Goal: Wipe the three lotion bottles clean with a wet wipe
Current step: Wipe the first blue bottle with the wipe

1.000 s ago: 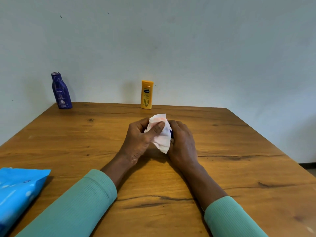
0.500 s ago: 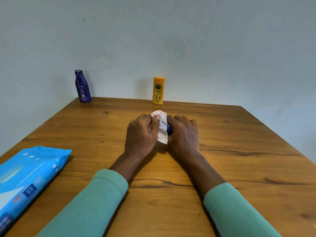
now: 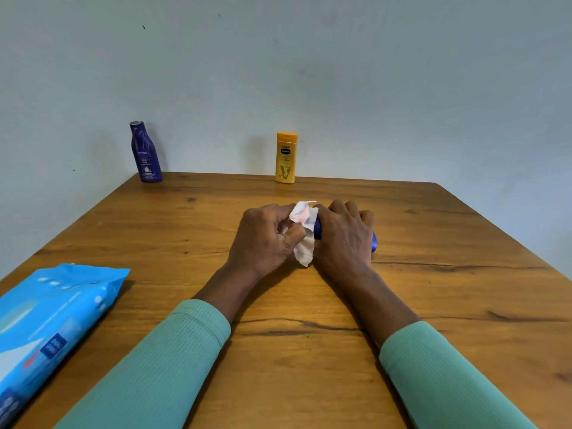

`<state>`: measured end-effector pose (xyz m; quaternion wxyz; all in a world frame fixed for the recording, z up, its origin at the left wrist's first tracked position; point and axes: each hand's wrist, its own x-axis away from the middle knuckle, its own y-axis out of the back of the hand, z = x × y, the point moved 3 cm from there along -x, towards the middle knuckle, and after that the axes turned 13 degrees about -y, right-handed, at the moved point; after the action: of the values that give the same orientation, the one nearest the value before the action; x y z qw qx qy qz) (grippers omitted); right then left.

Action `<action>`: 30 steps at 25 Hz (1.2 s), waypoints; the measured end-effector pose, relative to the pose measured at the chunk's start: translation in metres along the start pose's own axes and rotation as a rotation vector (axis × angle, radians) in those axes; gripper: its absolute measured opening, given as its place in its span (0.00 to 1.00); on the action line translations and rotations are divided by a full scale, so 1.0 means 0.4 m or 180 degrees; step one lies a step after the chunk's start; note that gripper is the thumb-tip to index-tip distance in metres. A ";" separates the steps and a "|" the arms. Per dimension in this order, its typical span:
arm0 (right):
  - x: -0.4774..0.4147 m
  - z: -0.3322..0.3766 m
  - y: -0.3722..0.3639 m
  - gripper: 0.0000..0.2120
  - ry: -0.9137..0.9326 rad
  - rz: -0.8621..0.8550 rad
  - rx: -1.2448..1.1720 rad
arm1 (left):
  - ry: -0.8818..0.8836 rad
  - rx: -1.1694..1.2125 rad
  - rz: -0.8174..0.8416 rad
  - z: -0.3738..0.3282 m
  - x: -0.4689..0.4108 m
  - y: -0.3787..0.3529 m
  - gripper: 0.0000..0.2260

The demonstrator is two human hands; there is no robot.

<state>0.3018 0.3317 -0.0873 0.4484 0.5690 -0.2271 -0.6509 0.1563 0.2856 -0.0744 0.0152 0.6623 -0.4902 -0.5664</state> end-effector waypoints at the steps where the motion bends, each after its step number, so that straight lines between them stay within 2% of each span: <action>1: 0.000 0.002 0.001 0.18 -0.0012 -0.0004 0.0049 | 0.0021 -0.0026 -0.0031 -0.001 -0.001 -0.002 0.13; 6: -0.002 0.000 0.004 0.13 -0.0038 0.0006 0.0182 | 0.0130 0.0095 0.0022 0.005 -0.007 -0.012 0.09; 8: -0.011 -0.006 0.002 0.14 -0.0146 -0.0027 0.0112 | 0.0094 0.0193 0.0080 0.007 -0.014 -0.018 0.11; 10: -0.018 -0.010 0.003 0.13 -0.0272 0.0027 -0.0033 | -0.0022 0.0241 0.0003 0.006 -0.023 -0.021 0.12; 15: -0.032 -0.003 0.028 0.08 -0.0338 0.0350 -0.0378 | -0.0392 -0.0075 -0.0042 0.009 -0.043 -0.010 0.09; 19: -0.040 -0.005 0.047 0.16 -0.0318 0.0508 -0.0451 | -0.0676 -0.0182 0.0037 0.009 -0.046 0.005 0.12; 22: -0.039 -0.006 0.051 0.17 -0.0246 0.0521 -0.0410 | -0.0819 -0.0440 0.0043 0.002 -0.045 0.007 0.12; 27: -0.033 -0.005 0.052 0.19 -0.0150 0.0483 -0.0476 | -0.0556 -0.0419 -0.0204 0.002 -0.043 -0.003 0.11; 30: -0.022 0.011 0.043 0.19 0.0101 0.0492 -0.0684 | -0.0085 -0.0212 -0.0415 0.023 -0.045 -0.005 0.11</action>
<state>0.3026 0.3294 -0.0677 0.5591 0.5087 -0.1920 -0.6259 0.1526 0.3035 -0.0656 -0.0062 0.6843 -0.4271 -0.5909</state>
